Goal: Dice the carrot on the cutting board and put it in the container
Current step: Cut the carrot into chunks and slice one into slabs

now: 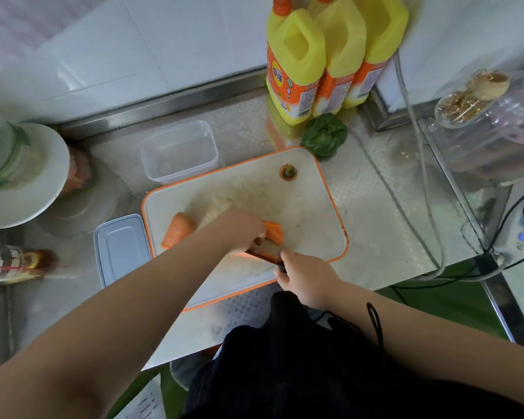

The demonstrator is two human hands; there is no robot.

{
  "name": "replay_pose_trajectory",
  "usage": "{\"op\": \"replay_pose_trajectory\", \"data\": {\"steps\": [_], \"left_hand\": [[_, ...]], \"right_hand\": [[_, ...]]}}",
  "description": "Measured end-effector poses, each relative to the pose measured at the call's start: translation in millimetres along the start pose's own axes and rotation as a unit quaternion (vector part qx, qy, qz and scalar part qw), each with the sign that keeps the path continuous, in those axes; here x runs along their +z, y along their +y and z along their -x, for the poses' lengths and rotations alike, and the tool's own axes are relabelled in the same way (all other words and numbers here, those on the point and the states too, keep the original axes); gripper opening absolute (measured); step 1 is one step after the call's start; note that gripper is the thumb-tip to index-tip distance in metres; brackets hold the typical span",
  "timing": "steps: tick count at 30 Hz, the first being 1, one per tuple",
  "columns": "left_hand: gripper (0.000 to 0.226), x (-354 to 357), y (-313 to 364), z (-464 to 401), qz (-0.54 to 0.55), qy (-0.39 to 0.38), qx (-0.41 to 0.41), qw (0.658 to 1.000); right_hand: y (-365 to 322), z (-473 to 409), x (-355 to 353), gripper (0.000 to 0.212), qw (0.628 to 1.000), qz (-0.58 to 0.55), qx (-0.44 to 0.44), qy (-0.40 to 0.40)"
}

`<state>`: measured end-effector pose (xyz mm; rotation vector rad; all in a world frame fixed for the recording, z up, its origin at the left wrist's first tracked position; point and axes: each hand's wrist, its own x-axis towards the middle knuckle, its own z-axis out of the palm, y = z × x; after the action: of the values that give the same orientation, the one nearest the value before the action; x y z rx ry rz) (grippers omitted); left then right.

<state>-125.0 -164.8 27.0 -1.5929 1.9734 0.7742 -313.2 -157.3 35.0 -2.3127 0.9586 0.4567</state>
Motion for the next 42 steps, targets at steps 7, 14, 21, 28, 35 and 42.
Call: {"op": "replay_pose_trajectory", "data": {"steps": [7,14,21,28,35,42], "left_hand": [[0.023,7.6,-4.8,-2.9,0.030,0.038,0.002,0.999],[0.017,1.5,-16.4,-7.6,0.123,0.126,-0.010,0.984],[0.008,7.8,-21.3,-15.0,0.117,0.150,-0.010,0.982],[0.008,37.5,-13.2,45.3,0.179,0.620,-0.068,0.761],[0.023,132.7,21.2,47.8,0.246,0.542,-0.154,0.788],[0.021,140.4,23.2,25.6,0.228,0.523,-0.168,0.804]], "right_hand": [[2.8,1.1,2.6,0.027,1.000,0.000,-0.010,0.019],[5.7,-4.6,5.9,0.030,0.999,0.011,-0.002,0.045],[6.1,-8.6,3.9,0.034,0.999,0.028,0.004,0.033],[4.9,-16.3,1.5,0.025,1.000,0.018,0.000,0.007],[2.3,-17.3,-1.6,0.030,1.000,-0.008,0.011,-0.004],[-3.3,-14.1,-4.6,0.023,1.000,-0.025,0.015,-0.004]]}}
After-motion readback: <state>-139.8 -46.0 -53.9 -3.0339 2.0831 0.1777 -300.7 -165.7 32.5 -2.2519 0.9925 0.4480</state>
